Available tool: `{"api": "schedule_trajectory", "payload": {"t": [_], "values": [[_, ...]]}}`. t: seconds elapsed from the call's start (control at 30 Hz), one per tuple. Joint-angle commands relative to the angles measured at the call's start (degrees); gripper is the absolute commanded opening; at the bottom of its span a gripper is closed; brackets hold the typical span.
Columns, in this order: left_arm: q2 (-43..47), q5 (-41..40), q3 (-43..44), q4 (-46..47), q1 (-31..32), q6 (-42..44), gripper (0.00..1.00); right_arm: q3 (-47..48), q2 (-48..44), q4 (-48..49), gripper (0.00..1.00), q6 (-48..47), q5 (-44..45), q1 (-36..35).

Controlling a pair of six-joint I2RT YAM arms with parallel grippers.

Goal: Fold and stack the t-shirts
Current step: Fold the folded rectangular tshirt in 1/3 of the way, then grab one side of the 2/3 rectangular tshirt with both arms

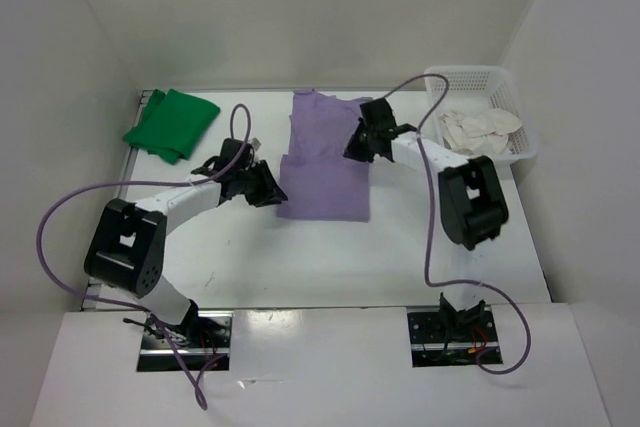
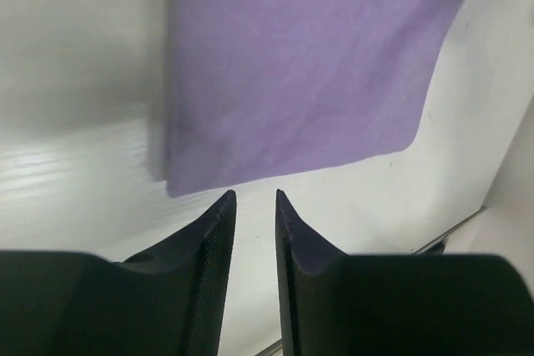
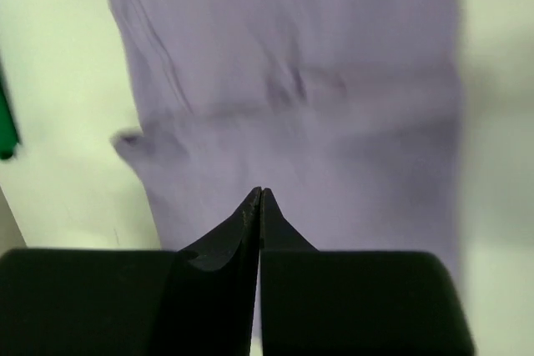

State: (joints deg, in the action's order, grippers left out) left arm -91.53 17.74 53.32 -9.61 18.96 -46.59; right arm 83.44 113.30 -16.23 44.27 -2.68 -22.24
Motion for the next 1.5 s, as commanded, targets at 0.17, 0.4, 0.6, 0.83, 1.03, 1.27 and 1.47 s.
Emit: {"api": "schedule_trajectory", "payload": {"t": [0.17, 0.4, 0.6, 0.83, 1.03, 1.27, 1.47], "values": [[-0.4, 6.3, -8.8, 4.1, -4.1, -3.9, 0.43, -29.0, -27.4, 2.3, 0.27, 11.2, 3.5, -0.4], [-3.8, 6.9, -8.1, 7.1, -4.1, -4.4, 0.53, -41.5, -33.0, 4.4, 0.42, 14.6, -0.8, -0.4], [-5.7, 6.9, -8.1, 9.1, -4.1, -4.9, 0.53, -45.9, -33.5, 10.3, 0.5, 13.9, -2.4, -0.4], [-7.4, 5.0, -8.1, 10.1, -4.1, -5.4, 0.33, -45.2, -25.6, 14.6, 0.48, 12.2, -5.7, -0.4], [-8.0, 3.9, -6.9, 9.6, -4.1, -5.4, 0.2, -44.1, -22.5, 14.6, 0.33, 12.8, -4.4, -0.4], [-7.3, 1.5, -5.2, 6.2, -4.1, -2.5, 0.0, -43.5, -23.9, 11.8, 0.03, 13.4, -1.6, -0.4], [-2.3, 6.3, -8.0, -1.8, -4.1, -0.2, 0.0, -47.2, -34.9, 3.7, 0.0, 16.5, -2.2, -1.2]]}}
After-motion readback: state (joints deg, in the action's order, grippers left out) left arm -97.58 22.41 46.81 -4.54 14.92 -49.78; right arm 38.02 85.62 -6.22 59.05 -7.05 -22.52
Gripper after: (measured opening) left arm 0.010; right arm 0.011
